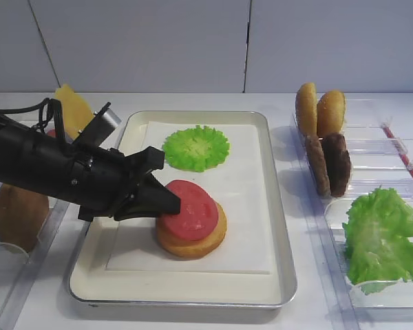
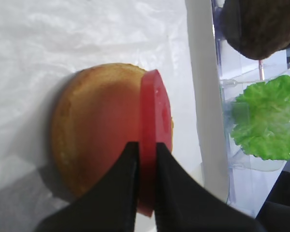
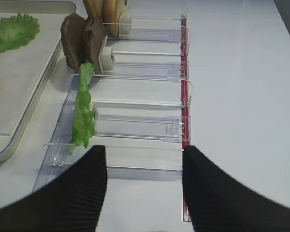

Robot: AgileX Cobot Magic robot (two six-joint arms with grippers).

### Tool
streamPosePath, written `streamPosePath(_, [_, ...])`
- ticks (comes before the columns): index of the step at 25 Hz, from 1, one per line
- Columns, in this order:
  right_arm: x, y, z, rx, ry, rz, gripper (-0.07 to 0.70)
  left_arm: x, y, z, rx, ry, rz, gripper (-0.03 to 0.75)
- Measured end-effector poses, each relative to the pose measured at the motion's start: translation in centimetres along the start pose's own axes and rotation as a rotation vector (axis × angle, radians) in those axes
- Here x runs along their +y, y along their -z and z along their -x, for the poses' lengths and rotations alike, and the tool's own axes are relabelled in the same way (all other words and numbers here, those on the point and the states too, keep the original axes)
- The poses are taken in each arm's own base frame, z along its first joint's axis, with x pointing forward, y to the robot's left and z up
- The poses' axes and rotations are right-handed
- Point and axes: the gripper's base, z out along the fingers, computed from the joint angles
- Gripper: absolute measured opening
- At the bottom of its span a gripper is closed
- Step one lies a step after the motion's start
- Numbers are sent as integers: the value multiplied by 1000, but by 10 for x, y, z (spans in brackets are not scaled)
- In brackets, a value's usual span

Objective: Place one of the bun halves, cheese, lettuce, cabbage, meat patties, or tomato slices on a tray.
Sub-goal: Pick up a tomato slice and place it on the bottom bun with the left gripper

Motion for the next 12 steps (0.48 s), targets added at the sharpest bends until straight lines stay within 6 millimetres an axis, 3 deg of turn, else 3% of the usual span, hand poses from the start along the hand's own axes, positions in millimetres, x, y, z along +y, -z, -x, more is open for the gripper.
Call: streamPosePath(12, [0, 0, 0, 0, 0, 0, 381, -10, 0, -2, 24, 0, -117, 31])
